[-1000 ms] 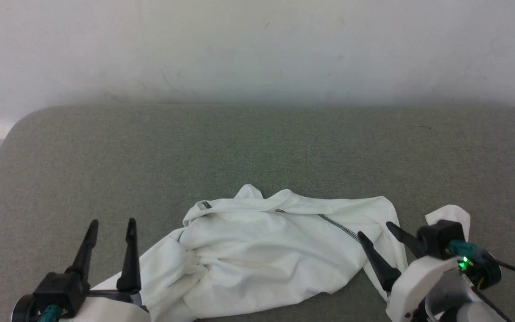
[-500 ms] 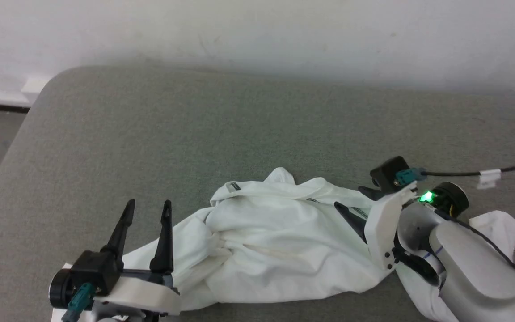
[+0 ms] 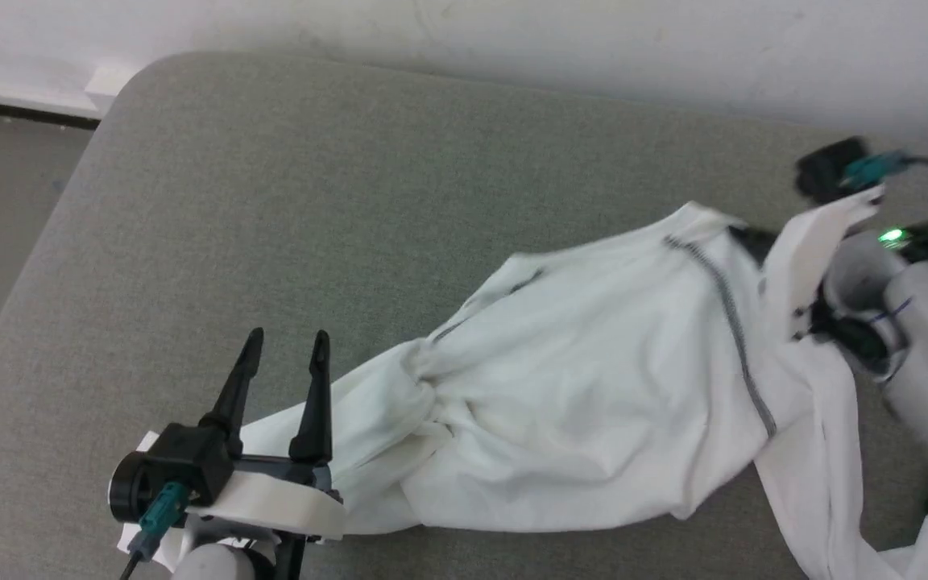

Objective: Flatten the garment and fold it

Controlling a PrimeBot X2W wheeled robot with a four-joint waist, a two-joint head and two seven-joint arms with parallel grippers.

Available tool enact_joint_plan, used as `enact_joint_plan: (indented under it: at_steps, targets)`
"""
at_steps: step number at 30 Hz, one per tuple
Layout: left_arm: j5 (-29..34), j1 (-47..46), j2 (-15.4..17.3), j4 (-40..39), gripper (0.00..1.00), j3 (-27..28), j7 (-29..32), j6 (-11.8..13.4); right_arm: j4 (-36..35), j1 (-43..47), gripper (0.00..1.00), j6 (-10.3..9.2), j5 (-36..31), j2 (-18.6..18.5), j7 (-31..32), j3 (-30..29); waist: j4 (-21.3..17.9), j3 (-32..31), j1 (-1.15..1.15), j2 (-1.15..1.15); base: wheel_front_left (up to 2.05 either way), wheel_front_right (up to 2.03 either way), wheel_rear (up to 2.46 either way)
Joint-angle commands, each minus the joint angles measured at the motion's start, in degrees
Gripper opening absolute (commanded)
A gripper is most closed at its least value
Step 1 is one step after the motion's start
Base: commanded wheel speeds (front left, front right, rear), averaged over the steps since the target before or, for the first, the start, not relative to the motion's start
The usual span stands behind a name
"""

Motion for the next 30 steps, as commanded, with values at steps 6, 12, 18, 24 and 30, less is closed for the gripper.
enact_joint_plan:
  at_steps: [6, 12, 18, 24, 30]
  targets:
    - [2.00, -2.48, -2.00, 0.62, 1.00, 0.13, -0.26, -1.47, 11.44, -4.84, 0.00, -0.06, 2.96, -3.02, -3.28, -7.14, 1.43, 3.61, -0.01, 0.00, 0.00, 0.00, 0.00]
    - [3.00, -3.07, -3.04, 1.67, 1.00, 1.36, -0.27, -2.03, 17.86, -4.15, 1.00, -0.06, 3.35, -2.18, -9.88, -9.63, 0.45, 4.01, -0.01, 0.00, 0.00, 0.00, 0.00]
    - [3.89, -2.78, -2.84, 2.97, 1.00, 3.07, -0.27, -2.58, 16.71, -1.21, 1.00, -0.06, 1.65, -0.64, -24.10, -10.10, -2.57, 1.53, -0.01, 0.00, 0.00, 0.00, 0.00]
    - [4.25, -1.16, -1.45, 4.69, 1.00, 4.78, -0.27, -2.59, 11.95, 3.89, 1.00, -0.06, -5.23, 0.93, -30.85, -13.08, -6.84, -2.94, -0.01, 0.00, 0.00, 0.00, 0.00]
    - [3.99, 0.89, -0.32, 5.81, 1.00, 5.45, 0.20, -2.23, -2.84, 17.93, 1.00, -0.06, -14.82, 4.89, -30.97, -23.79, -10.45, -6.68, -0.01, 0.00, 0.00, 0.00, 0.00]
